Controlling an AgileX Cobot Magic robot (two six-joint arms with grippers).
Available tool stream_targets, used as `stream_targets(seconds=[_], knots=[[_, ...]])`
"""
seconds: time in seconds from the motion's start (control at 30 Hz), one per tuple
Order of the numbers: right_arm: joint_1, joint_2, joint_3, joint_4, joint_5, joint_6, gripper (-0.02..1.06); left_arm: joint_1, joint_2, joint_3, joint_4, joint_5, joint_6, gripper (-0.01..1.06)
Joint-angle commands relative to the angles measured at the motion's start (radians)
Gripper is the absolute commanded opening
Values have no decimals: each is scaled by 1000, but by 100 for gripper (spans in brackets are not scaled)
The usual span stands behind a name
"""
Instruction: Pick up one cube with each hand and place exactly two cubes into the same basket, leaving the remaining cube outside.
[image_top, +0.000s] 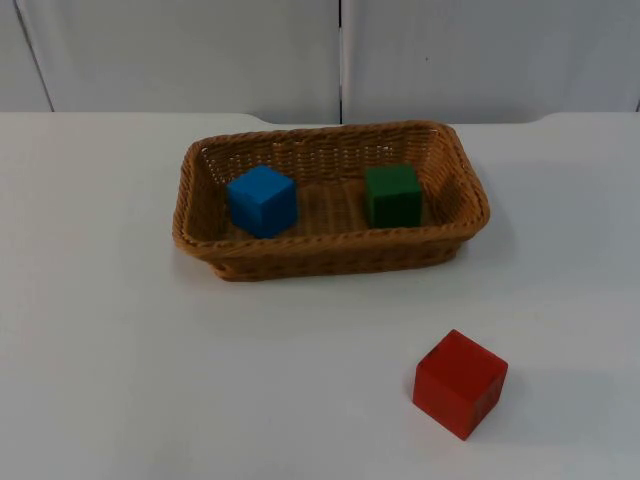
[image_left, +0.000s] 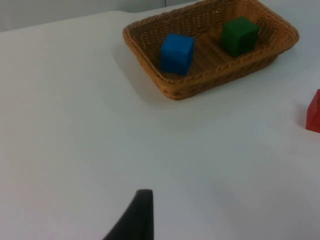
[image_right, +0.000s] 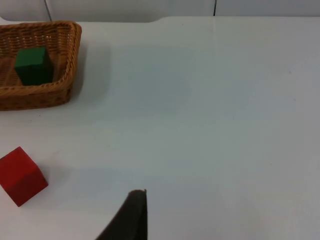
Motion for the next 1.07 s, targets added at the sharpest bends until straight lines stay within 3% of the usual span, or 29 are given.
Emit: stream_targets(seconds=[0.0, 0.33, 0.6, 1.03], knots=[[-4, -4, 7, 1, -5, 4, 105, 1, -4, 4, 4, -14, -4, 105], [-4, -4, 7, 1, -5, 4, 105, 12, -4, 4, 4, -14, -4, 105], [-4, -4, 7, 1, -5, 4, 105, 182, -4, 4, 4, -14, -4, 105], [-4, -4, 7, 1, -5, 4, 105, 339, -4, 4, 4, -14, -4, 105]])
